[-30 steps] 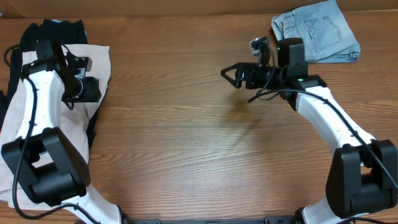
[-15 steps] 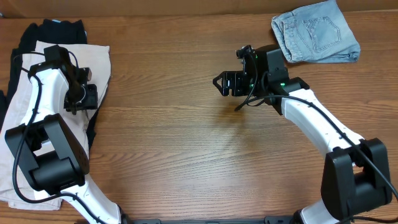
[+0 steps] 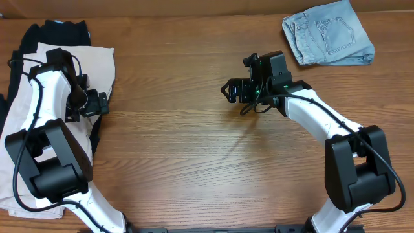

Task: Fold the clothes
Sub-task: 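Reach the left gripper to the beige shorts on the pile and grasp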

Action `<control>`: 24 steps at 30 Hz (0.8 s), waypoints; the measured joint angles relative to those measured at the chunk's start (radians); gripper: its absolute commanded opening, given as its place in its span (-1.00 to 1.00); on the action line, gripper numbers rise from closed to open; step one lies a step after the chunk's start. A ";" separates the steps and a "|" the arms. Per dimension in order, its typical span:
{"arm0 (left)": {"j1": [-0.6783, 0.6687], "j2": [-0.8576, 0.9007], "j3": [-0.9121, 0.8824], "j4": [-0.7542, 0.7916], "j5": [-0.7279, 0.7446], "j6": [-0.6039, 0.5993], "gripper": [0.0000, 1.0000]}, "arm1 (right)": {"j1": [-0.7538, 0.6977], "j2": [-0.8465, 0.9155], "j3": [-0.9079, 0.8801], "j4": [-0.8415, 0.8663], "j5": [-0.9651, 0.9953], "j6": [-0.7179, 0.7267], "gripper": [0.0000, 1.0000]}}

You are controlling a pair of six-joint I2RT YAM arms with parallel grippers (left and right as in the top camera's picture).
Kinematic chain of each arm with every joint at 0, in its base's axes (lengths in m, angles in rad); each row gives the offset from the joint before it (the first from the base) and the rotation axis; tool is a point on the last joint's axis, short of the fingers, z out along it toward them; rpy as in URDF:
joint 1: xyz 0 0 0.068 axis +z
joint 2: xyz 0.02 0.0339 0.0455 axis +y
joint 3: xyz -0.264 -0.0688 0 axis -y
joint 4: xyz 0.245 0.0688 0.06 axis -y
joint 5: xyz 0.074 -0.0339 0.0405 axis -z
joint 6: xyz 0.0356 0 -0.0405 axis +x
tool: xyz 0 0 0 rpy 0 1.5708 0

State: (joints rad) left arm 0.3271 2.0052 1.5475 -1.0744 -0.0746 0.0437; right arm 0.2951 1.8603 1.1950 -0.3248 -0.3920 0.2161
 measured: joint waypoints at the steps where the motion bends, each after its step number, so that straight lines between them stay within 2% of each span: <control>1: 0.000 0.000 0.000 0.000 -0.002 -0.002 0.79 | 0.000 0.000 0.000 -0.001 0.000 0.000 0.88; 5: 0.000 0.000 0.000 0.011 -0.005 -0.011 0.30 | 0.000 0.000 0.000 0.000 0.000 0.000 0.88; 6: 0.000 0.000 0.000 0.013 -0.002 -0.014 0.26 | 0.000 0.000 0.000 0.000 0.000 0.000 0.87; 12: -0.006 0.000 0.000 0.016 0.026 -0.026 0.33 | 0.000 0.000 0.000 -0.001 0.000 0.000 0.87; 16: -0.020 0.016 0.001 0.016 0.034 -0.035 0.26 | 0.000 0.000 0.000 0.000 0.000 0.000 0.87; 20: -0.022 0.060 0.002 0.018 0.032 -0.042 -0.07 | 0.000 0.000 0.000 0.000 0.000 0.000 0.87; 24: -0.019 0.079 0.002 0.028 0.028 -0.047 -0.63 | 0.000 0.000 0.000 0.000 0.000 0.000 0.86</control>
State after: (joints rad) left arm 0.3077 2.0846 1.5497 -1.0466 -0.0467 -0.0029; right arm 0.2951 1.8603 1.1950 -0.3252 -0.3916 0.2161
